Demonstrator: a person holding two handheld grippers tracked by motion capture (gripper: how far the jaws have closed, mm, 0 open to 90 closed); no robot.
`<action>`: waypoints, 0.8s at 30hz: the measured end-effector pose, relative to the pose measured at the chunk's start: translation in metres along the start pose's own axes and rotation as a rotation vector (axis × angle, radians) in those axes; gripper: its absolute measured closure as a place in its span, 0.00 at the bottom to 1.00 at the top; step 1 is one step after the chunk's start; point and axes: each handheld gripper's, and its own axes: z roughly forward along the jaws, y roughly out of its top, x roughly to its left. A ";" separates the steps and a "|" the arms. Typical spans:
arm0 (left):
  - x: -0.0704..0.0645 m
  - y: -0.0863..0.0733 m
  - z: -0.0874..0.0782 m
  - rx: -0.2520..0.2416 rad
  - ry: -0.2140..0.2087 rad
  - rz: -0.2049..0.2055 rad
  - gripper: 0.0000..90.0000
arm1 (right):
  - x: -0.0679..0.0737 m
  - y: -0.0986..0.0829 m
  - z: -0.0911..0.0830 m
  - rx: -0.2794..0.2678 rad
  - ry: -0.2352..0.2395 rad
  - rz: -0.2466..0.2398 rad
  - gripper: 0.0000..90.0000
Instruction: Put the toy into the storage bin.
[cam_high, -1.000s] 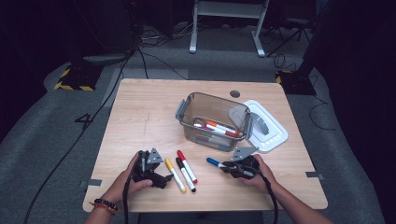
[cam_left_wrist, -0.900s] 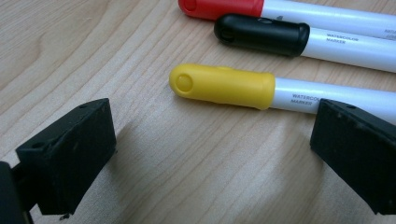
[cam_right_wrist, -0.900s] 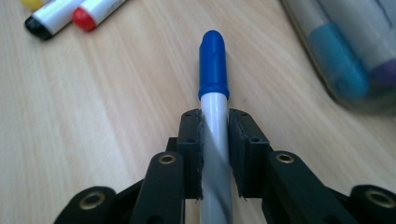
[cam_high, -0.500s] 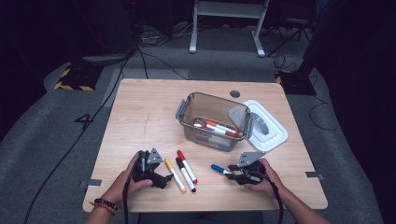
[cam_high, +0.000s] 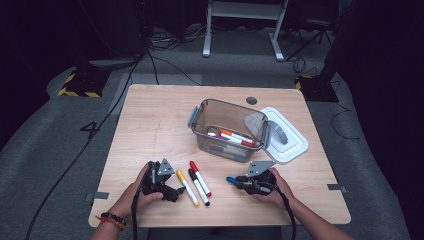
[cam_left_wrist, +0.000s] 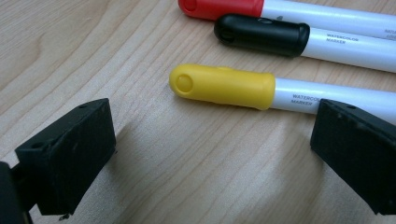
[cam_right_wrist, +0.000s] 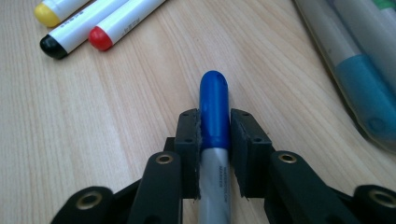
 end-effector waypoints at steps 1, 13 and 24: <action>0.000 0.000 0.000 0.000 0.000 0.000 0.00 | 0.000 -0.001 -0.001 0.003 0.001 -0.001 0.83; 0.000 0.000 0.000 0.000 0.000 0.000 0.00 | -0.006 -0.012 -0.040 -0.073 -0.007 0.036 0.83; 0.000 0.000 0.000 0.000 0.000 0.000 0.00 | -0.017 -0.018 -0.096 -0.209 -0.070 0.078 0.83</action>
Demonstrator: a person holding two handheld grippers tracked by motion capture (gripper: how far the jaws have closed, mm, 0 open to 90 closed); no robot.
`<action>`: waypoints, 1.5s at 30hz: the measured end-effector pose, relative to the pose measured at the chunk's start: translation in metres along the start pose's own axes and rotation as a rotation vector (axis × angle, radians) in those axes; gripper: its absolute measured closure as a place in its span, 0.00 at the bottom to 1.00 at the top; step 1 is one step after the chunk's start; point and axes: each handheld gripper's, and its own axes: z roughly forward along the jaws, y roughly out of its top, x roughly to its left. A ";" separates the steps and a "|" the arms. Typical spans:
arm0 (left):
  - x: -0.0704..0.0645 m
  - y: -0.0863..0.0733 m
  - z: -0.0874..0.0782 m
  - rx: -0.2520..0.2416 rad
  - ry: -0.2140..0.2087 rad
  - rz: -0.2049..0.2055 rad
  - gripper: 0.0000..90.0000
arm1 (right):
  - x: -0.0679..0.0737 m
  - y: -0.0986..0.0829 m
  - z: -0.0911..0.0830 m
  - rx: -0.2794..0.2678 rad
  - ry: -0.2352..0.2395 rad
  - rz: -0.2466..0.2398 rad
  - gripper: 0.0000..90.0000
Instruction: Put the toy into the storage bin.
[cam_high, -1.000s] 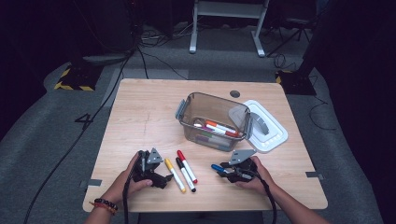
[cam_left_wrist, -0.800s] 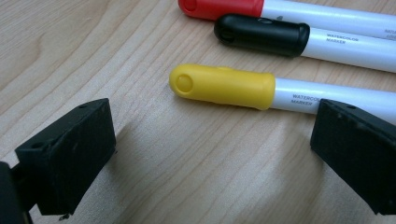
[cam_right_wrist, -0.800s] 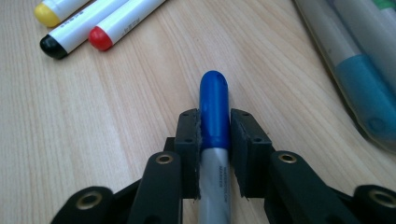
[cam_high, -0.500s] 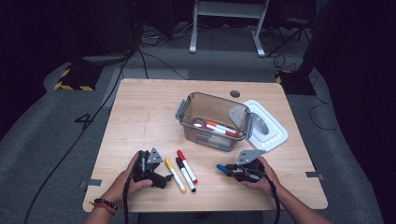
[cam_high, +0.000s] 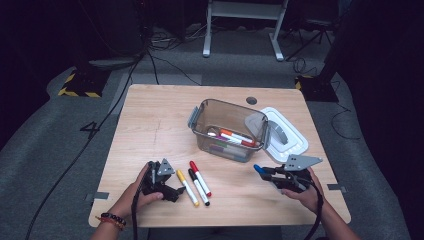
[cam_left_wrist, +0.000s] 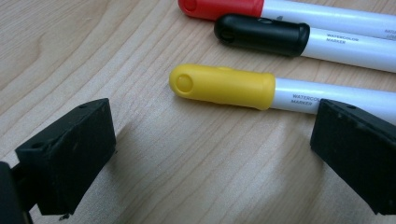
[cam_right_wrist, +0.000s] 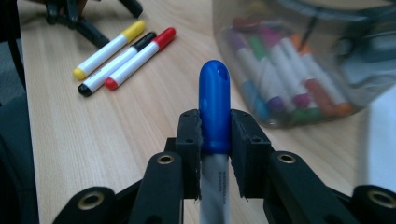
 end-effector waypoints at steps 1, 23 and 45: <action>0.000 0.000 0.000 -0.001 0.000 -0.001 0.00 | -0.002 0.000 -0.006 -0.009 -0.016 -0.003 0.83; 0.000 0.000 0.000 0.000 0.000 0.000 0.00 | -0.042 0.076 -0.061 -0.136 -0.143 -0.059 0.83; 0.000 0.000 0.000 0.000 0.000 0.000 0.00 | -0.059 0.170 0.019 -0.027 -0.068 -0.104 0.83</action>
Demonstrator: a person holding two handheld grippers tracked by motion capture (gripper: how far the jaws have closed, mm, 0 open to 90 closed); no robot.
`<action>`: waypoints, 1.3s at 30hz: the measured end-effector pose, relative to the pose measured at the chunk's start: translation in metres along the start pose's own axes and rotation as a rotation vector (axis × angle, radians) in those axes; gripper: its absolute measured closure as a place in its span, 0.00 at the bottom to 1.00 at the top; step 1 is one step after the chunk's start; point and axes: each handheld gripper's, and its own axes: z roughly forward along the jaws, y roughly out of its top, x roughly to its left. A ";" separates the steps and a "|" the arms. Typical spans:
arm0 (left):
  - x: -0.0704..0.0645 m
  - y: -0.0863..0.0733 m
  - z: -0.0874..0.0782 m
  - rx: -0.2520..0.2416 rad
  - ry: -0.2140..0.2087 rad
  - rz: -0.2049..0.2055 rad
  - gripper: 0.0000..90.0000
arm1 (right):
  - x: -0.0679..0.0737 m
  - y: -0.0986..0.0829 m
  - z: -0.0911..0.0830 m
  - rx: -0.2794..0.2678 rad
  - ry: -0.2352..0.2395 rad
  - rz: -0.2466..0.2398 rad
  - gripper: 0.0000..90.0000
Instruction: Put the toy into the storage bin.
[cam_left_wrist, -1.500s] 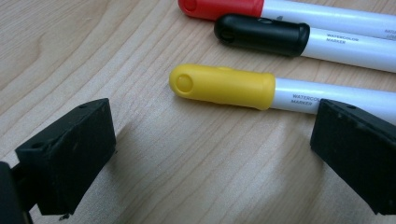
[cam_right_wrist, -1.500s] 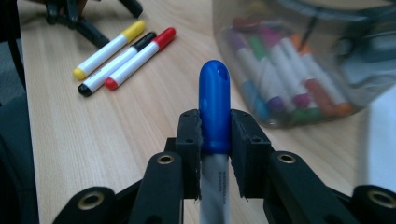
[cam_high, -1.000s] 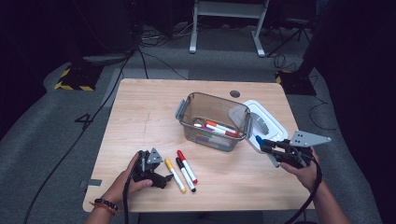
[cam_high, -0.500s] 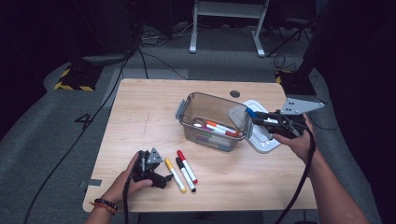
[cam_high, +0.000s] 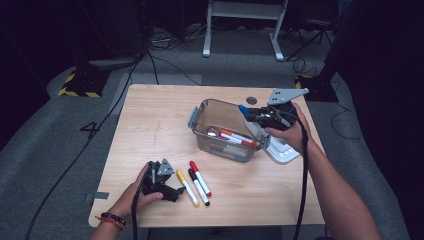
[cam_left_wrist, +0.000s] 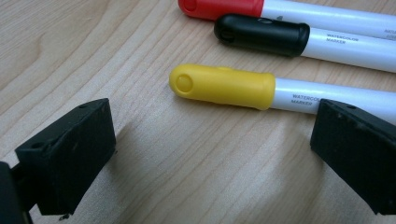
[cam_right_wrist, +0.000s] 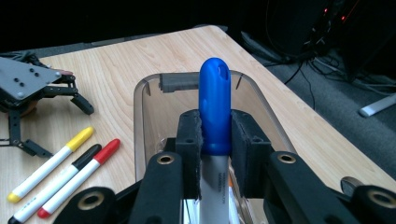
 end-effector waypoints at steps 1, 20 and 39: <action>0.000 0.000 0.000 0.000 0.000 0.000 0.00 | 0.000 0.001 0.004 0.010 0.002 0.002 0.83; 0.000 0.000 0.000 0.000 0.000 0.000 0.00 | -0.005 -0.012 0.107 0.362 0.120 0.032 0.83; 0.000 0.000 0.000 0.000 0.000 0.000 0.00 | -0.002 -0.017 0.121 0.481 0.139 0.043 0.62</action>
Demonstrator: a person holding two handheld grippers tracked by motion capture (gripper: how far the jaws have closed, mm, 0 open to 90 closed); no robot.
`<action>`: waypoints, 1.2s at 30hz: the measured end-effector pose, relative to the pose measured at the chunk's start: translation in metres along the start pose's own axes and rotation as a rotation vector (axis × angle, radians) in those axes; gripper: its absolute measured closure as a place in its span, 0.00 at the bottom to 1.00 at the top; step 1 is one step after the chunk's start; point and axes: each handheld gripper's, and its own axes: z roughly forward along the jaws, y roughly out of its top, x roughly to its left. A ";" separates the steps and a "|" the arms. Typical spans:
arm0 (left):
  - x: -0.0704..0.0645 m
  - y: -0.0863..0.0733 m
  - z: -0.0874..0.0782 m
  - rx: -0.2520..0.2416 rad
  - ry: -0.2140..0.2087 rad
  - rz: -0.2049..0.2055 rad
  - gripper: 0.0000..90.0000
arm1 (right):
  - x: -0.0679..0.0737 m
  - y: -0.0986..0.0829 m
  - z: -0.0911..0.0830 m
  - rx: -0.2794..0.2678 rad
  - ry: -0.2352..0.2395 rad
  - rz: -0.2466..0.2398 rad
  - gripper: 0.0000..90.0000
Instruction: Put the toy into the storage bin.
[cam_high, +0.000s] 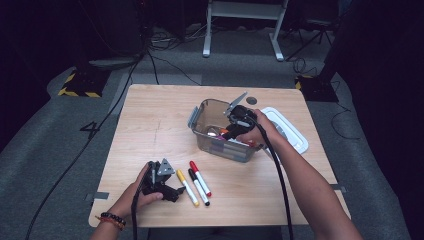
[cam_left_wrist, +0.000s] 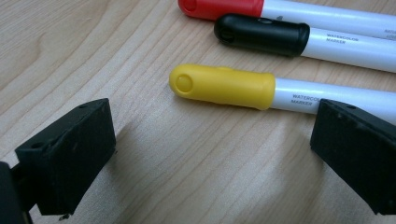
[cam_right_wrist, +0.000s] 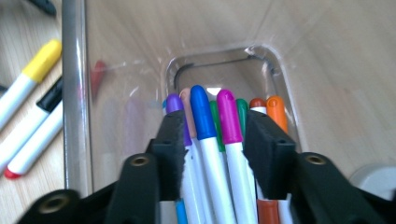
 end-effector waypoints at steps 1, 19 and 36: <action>0.000 0.000 0.000 0.000 0.000 0.000 0.00 | 0.000 -0.001 -0.003 -0.021 -0.007 0.006 0.58; 0.000 0.000 0.000 0.000 0.000 0.000 0.00 | 0.051 -0.074 -0.091 -0.411 -0.133 -0.039 0.32; 0.000 0.000 0.000 -0.001 0.000 -0.001 0.00 | 0.108 -0.146 -0.066 -0.471 -0.124 -0.025 0.37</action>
